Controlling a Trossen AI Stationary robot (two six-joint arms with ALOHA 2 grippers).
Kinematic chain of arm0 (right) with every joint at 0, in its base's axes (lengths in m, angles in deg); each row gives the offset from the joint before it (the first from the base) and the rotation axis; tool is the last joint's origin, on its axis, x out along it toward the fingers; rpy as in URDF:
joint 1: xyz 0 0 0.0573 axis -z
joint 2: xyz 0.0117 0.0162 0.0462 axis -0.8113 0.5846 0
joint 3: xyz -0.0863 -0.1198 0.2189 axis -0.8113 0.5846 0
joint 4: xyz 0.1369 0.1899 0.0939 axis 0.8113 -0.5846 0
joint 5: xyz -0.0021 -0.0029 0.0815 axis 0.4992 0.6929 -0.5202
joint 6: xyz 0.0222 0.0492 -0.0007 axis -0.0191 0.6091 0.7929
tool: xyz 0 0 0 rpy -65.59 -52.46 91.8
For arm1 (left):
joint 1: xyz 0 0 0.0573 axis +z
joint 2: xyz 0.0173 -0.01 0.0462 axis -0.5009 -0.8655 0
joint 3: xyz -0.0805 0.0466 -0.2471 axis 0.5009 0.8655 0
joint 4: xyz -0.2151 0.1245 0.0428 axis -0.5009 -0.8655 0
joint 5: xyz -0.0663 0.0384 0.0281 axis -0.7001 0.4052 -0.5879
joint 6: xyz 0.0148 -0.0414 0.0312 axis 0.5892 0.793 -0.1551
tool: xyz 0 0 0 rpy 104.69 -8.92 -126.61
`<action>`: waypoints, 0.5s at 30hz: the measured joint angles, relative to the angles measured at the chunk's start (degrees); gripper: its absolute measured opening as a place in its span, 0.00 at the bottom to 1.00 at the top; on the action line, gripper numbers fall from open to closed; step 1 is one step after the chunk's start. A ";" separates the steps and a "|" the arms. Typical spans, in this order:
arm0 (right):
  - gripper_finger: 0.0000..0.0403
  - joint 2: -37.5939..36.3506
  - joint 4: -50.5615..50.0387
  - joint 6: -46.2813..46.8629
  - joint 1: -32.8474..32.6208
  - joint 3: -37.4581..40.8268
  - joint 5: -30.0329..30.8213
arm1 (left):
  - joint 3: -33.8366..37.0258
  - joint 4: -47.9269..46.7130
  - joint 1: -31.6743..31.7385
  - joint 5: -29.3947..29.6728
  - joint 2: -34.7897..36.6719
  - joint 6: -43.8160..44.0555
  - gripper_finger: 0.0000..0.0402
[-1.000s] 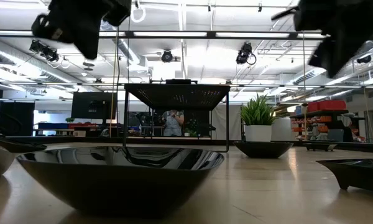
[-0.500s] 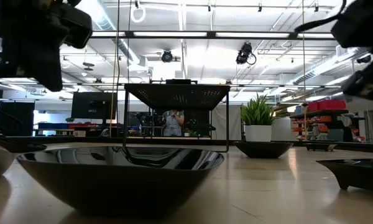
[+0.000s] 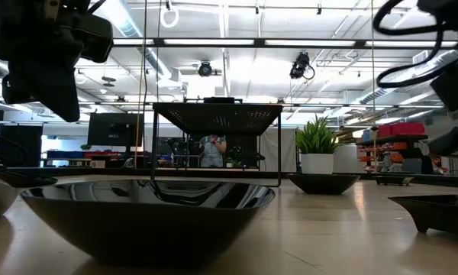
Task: Pick & Place Mini shaped plates
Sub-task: Stack the drop shaped plate on top of the drop shaped plates on the shelf
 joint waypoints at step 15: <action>0.02 -2.24 -0.68 9.14 0.00 0.37 0.72 | 0.00 -0.73 0.02 3.45 0.00 -2.64 0.03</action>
